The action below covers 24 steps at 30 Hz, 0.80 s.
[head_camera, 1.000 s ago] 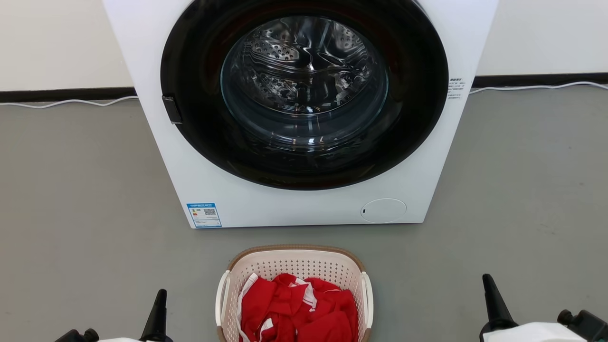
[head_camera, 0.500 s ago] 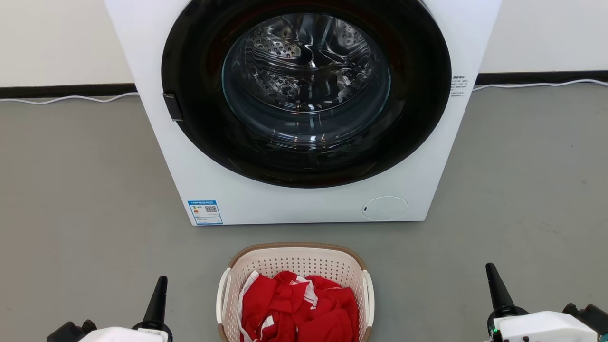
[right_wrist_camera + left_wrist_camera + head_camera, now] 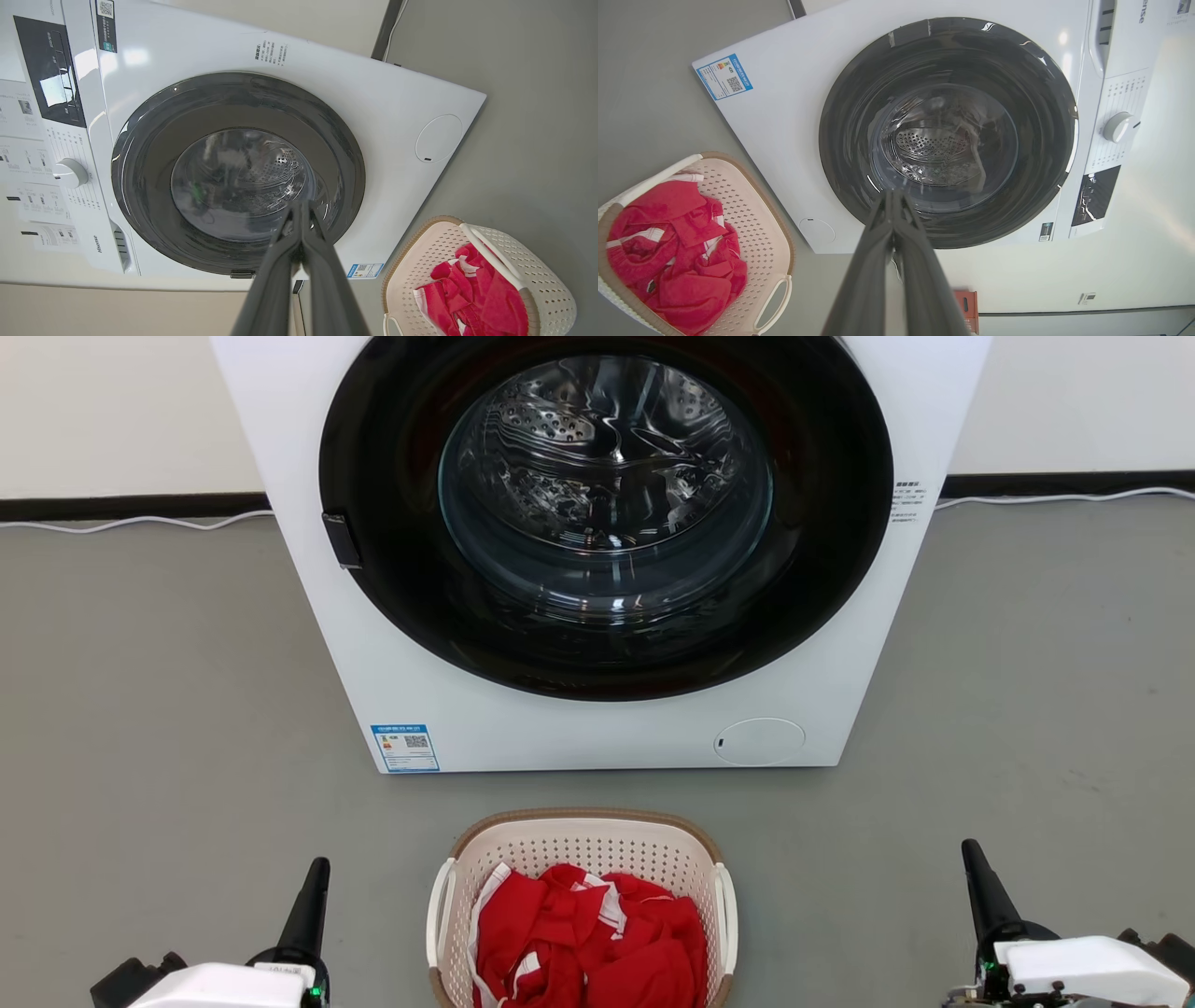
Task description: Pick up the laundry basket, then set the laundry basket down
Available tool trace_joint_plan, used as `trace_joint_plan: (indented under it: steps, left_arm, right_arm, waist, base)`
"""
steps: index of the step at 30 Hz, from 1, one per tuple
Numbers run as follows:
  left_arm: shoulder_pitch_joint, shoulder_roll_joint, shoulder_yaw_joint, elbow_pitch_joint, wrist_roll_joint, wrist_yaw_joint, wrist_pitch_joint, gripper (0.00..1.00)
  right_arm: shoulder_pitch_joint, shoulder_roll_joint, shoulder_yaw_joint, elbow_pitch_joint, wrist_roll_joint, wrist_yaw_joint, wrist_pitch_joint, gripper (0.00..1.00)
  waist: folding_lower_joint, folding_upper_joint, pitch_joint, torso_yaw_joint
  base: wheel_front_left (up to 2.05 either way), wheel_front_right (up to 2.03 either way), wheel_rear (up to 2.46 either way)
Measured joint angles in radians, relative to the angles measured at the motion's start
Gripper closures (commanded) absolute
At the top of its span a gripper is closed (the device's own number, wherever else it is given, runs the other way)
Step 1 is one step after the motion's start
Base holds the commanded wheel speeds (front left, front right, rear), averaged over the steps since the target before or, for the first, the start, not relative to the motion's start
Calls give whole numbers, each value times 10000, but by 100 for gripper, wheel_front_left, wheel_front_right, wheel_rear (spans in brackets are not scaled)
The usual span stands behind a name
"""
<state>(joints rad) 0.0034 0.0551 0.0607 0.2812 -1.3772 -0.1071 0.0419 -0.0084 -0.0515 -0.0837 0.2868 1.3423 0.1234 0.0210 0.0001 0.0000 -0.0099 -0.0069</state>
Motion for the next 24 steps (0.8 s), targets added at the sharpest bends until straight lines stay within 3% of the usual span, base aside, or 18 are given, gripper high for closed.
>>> trace_joint_plan:
  steps: [24]
  left_arm:
    - [-566, -148, 209, -75, -2255, -134, 650, 100]
  right_arm:
    - [-471, -4, -336, -104, 2711, 0, 700, 100]
  waist:
    - [-1, 0, 131, 69]
  base:
    - [0, 0, 0]
